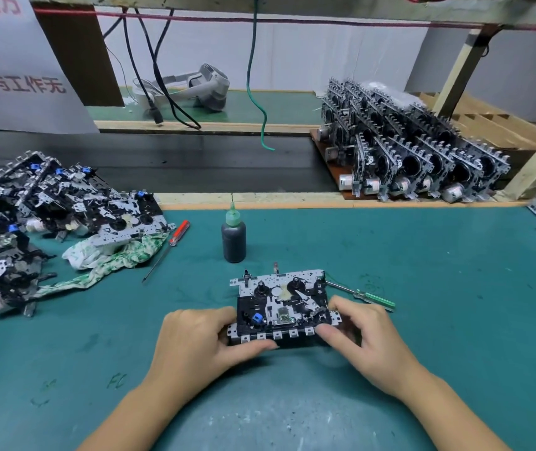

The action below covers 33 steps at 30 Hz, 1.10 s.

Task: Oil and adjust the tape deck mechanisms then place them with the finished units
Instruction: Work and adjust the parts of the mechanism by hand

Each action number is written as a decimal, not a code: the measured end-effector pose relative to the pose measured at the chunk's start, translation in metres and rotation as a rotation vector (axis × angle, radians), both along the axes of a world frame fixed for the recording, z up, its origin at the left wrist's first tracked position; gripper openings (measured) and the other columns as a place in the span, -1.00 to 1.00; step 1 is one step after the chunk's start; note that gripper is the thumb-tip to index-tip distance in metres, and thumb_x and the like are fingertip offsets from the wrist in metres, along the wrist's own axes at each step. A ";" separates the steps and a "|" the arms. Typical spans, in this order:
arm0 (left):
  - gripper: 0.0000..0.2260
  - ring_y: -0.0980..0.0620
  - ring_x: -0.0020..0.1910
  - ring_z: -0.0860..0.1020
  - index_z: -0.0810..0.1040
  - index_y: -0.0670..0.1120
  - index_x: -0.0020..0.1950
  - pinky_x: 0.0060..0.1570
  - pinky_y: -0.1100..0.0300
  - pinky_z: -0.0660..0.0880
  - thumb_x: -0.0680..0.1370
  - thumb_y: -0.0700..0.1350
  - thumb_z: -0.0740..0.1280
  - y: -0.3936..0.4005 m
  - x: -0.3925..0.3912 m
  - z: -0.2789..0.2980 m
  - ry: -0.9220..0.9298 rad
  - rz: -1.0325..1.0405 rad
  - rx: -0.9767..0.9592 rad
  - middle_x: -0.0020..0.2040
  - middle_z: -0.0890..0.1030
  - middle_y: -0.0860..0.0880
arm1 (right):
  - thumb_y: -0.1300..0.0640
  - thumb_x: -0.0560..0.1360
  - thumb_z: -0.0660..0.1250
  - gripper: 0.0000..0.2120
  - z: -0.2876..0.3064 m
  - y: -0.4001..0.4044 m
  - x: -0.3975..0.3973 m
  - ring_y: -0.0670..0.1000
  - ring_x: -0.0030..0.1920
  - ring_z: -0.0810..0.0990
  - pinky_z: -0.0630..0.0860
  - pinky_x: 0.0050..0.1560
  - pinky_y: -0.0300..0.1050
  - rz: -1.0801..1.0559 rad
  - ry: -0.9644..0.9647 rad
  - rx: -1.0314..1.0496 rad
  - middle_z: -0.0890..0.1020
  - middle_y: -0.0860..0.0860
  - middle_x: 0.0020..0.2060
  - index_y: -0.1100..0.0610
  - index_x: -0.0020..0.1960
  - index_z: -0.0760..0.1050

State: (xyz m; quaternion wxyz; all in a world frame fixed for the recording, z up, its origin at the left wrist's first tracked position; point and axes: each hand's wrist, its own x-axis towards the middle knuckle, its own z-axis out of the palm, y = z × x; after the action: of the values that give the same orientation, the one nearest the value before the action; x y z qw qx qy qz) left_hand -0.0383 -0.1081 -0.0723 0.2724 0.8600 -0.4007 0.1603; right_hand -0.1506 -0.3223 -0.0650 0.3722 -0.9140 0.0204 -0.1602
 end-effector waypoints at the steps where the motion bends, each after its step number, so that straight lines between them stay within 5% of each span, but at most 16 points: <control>1: -0.41 0.02 -0.62 0.29 0.31 -0.09 -0.53 -0.60 0.32 0.29 0.32 0.43 0.21 0.000 0.000 0.000 0.006 0.002 0.007 -0.65 0.29 0.04 | -0.25 0.41 0.21 -0.72 0.000 0.000 0.000 -0.14 -0.49 0.30 0.18 -0.41 -0.36 -0.002 0.015 -0.023 0.37 -0.18 -0.54 -0.10 -0.31 0.26; 8: -0.40 -0.06 -0.50 0.24 0.28 -0.10 -0.41 -0.53 0.29 0.15 0.43 0.45 0.14 0.002 -0.003 0.007 0.089 -0.064 -0.162 -0.56 0.28 -0.08 | -0.26 0.39 0.22 -0.61 0.004 0.004 -0.001 0.01 -0.49 0.42 0.36 -0.38 -0.08 -0.011 0.019 0.210 0.52 0.05 -0.52 0.04 -0.38 0.34; 13: -0.44 0.18 -0.61 0.32 0.36 -0.13 -0.49 -0.48 0.34 0.27 0.57 0.22 0.09 -0.006 0.002 0.012 0.275 -0.075 -0.373 -0.60 0.37 0.01 | -0.37 0.40 0.24 -0.45 0.022 0.011 0.014 -0.06 -0.61 0.38 0.34 -0.49 -0.28 -0.114 0.116 0.489 0.47 0.04 -0.64 0.04 -0.51 0.47; 17: -0.36 0.04 -0.56 0.40 0.38 -0.18 -0.50 -0.32 0.12 0.39 0.47 0.31 -0.03 -0.010 0.010 0.021 0.449 0.074 -0.270 -0.58 0.44 -0.08 | -0.36 0.31 0.20 -0.44 0.033 0.009 0.025 -0.02 -0.62 0.36 0.33 -0.51 -0.30 -0.102 0.292 0.528 0.48 0.08 -0.63 0.09 -0.55 0.45; 21: -0.49 -0.02 -0.44 0.42 0.42 -0.07 -0.44 -0.46 0.09 0.33 0.50 0.26 0.02 -0.006 0.010 0.034 0.106 0.199 -0.050 -0.49 0.42 -0.02 | -0.38 0.25 0.24 -0.46 0.039 0.005 0.028 -0.02 -0.63 0.37 0.30 -0.53 -0.27 -0.065 0.390 0.581 0.47 0.08 -0.63 0.09 -0.57 0.44; 24: -0.69 0.04 -0.21 0.51 0.57 -0.03 -0.24 -0.32 0.12 0.45 0.50 0.14 0.19 -0.018 0.007 0.046 -0.085 0.171 -0.157 -0.26 0.54 0.09 | -0.32 0.26 0.26 -0.50 0.042 0.004 0.028 -0.03 -0.63 0.38 0.29 -0.54 -0.26 -0.020 0.428 0.614 0.47 0.07 -0.63 0.08 -0.57 0.45; 27: -0.73 0.02 -0.09 0.51 0.62 -0.07 -0.21 -0.03 0.10 0.44 0.50 0.09 0.27 -0.038 0.010 0.054 0.012 -0.063 -0.265 -0.16 0.57 0.05 | -0.32 0.25 0.26 -0.51 0.044 0.002 0.029 -0.03 -0.62 0.39 0.29 -0.52 -0.25 0.009 0.447 0.621 0.48 0.07 -0.63 0.08 -0.55 0.45; 33: -0.77 0.10 -0.08 0.51 0.64 -0.06 -0.24 -0.03 0.15 0.44 0.48 0.06 0.34 -0.049 0.011 0.045 0.147 -0.249 -0.334 -0.16 0.59 0.12 | -0.36 0.38 0.23 -0.46 0.045 -0.006 0.030 -0.04 -0.60 0.44 0.31 -0.50 -0.25 0.112 0.502 0.545 0.50 0.04 -0.62 0.06 -0.52 0.45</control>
State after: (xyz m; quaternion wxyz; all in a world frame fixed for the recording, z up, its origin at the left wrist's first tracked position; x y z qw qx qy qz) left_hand -0.0269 -0.1570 -0.0271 0.4573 0.7561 -0.4508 0.1264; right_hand -0.1210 -0.3280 -0.0199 0.5933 -0.7920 0.1027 0.1008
